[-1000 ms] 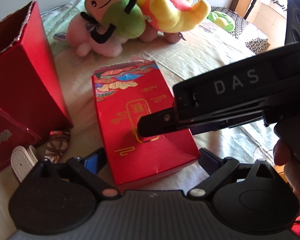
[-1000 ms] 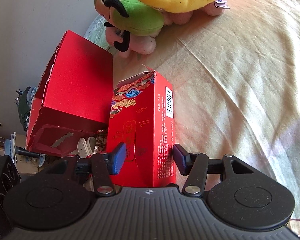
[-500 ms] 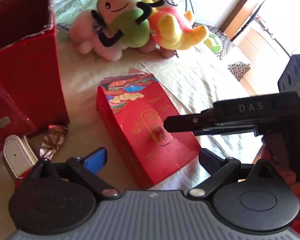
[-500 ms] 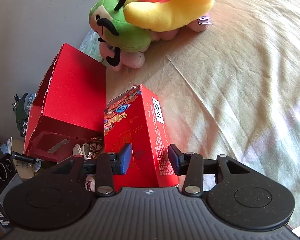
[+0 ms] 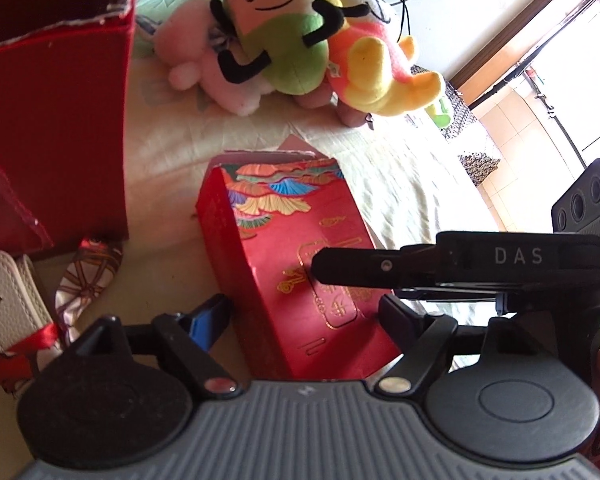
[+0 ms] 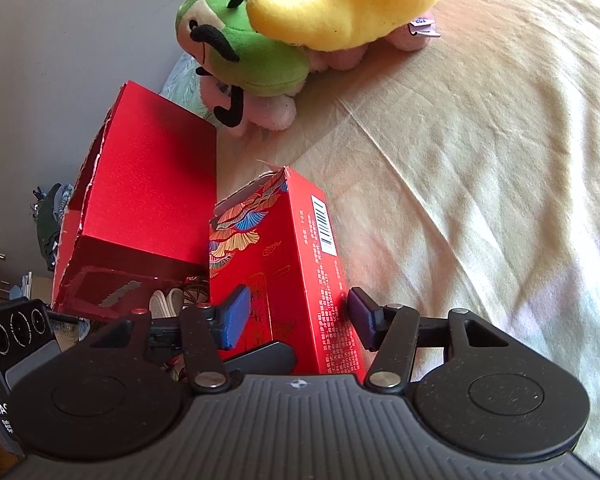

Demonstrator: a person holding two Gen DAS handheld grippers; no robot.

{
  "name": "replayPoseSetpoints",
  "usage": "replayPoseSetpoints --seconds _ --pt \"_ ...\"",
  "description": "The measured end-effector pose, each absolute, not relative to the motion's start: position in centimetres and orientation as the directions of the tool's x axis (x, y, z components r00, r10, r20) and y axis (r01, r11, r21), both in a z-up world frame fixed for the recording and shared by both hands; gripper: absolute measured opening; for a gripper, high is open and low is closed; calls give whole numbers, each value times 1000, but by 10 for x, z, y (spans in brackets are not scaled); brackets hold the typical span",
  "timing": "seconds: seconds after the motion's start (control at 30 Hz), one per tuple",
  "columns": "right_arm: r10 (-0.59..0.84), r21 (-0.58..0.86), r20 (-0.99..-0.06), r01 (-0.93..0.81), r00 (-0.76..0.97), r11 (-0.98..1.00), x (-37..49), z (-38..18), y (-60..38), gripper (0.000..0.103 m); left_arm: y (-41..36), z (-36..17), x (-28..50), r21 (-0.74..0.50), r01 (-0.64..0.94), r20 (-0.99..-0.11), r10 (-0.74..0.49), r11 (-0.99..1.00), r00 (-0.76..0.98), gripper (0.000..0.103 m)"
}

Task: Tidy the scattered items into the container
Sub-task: 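Close the right tool on the edge of the red gift box, then lift the red gift box with the right tool over the red box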

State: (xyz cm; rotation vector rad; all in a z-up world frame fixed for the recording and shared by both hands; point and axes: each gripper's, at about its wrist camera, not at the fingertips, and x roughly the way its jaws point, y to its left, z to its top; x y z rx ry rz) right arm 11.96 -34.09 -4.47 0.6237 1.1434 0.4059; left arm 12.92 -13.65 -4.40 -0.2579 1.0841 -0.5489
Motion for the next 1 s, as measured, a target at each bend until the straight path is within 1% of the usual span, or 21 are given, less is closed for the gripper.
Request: replayPoseSetpoints --seconds 0.17,0.37,0.53,0.77,1.0 --pt "607 664 -675 -13 420 747 107 -23 -346 55 -137 -16 125 -444 329 -737 -548 834 395 81" --pt "584 646 -622 -79 522 759 101 22 -351 55 -140 26 122 -428 382 -679 -570 819 463 81" --pt "610 664 -548 -145 572 733 107 54 -345 55 -133 68 116 -349 433 -618 -552 831 560 81" --pt "658 657 -475 -262 584 707 130 87 -308 55 -94 103 127 -292 409 -560 -502 864 660 81" --pt "687 634 -456 -334 566 697 160 97 -250 55 -43 113 153 -275 358 -555 -451 892 699 81"
